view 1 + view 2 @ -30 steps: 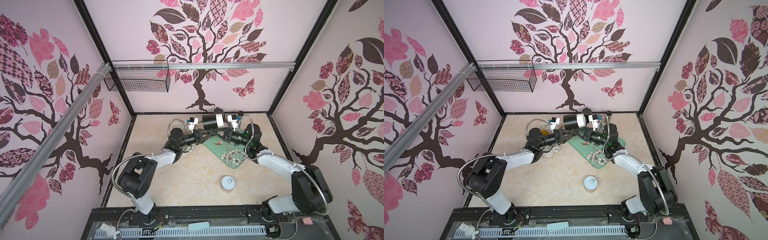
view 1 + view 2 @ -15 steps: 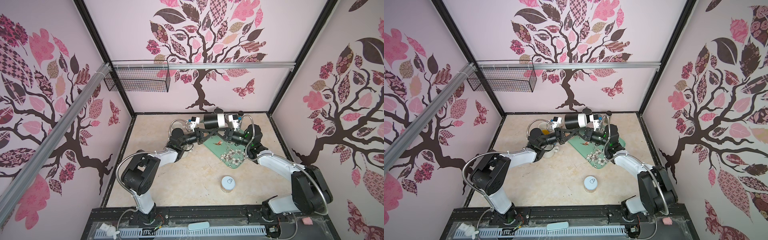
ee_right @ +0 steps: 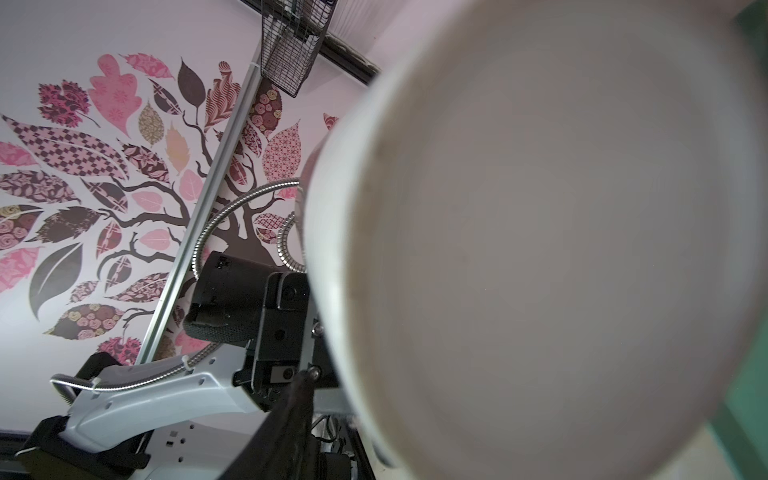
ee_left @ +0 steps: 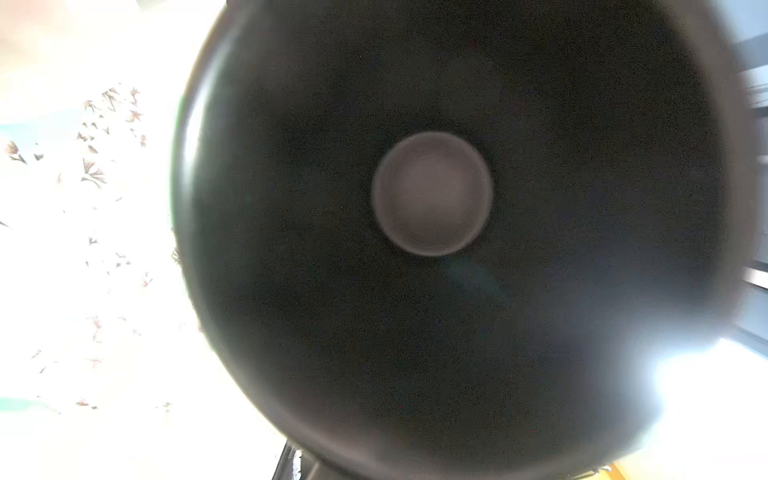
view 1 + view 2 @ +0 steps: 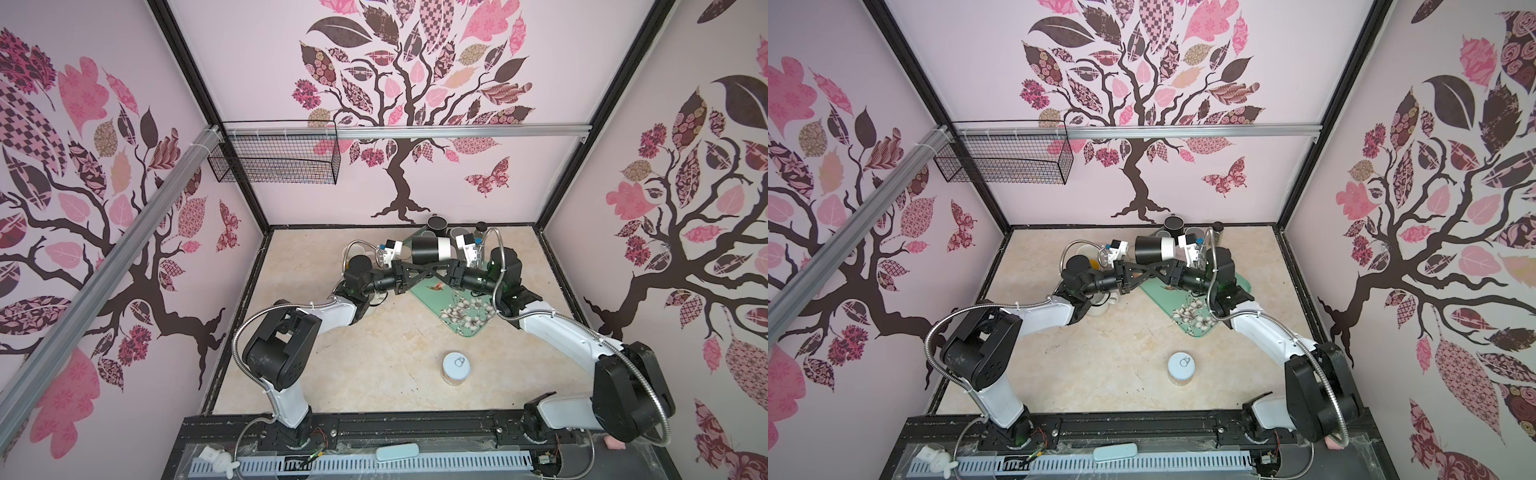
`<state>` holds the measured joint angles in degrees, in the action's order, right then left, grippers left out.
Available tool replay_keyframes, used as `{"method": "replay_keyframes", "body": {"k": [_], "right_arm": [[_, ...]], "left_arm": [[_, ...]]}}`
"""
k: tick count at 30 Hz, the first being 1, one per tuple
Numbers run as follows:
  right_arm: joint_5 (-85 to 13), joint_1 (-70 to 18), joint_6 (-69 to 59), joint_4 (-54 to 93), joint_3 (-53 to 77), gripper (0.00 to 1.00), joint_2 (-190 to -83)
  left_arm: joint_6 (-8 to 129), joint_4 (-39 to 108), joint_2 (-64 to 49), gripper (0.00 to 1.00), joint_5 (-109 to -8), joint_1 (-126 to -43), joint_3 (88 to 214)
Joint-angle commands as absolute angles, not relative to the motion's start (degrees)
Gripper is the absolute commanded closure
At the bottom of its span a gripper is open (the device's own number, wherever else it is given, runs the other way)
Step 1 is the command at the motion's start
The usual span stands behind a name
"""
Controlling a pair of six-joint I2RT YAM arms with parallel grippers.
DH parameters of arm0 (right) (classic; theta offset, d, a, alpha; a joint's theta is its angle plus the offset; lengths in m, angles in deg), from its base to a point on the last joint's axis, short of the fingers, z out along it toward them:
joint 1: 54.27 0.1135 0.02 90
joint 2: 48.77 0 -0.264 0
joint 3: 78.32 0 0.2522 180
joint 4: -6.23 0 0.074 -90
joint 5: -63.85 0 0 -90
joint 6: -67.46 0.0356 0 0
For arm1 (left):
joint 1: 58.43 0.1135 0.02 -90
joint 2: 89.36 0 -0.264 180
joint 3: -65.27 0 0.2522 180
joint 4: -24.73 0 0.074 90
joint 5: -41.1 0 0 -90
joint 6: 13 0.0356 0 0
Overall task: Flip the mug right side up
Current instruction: 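Grasp the black mug with the left gripper while the right gripper releases it, then carry the black mug upright beside the speckled white mug with the left gripper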
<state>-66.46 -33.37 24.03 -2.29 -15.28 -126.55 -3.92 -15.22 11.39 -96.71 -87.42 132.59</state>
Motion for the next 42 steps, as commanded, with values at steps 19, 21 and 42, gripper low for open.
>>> {"method": "replay_keyframes", "body": {"k": [19,21,42], "right_arm": [[-59.9,-36.4,10.3,14.4,-11.3,0.43,-120.9],[-59.0,-36.4,8.6,15.9,-11.0,0.43,-120.8],[-59.5,-36.4,6.2,16.4,-12.6,0.42,-123.9]], "left_arm": [[21.9,15.1,-3.5,1.00,-93.0,-84.4,132.5],[26.6,21.1,-6.8,1.00,-91.1,-83.6,130.9],[54.5,84.4,-33.5,1.00,-65.4,-92.4,126.6]]}}
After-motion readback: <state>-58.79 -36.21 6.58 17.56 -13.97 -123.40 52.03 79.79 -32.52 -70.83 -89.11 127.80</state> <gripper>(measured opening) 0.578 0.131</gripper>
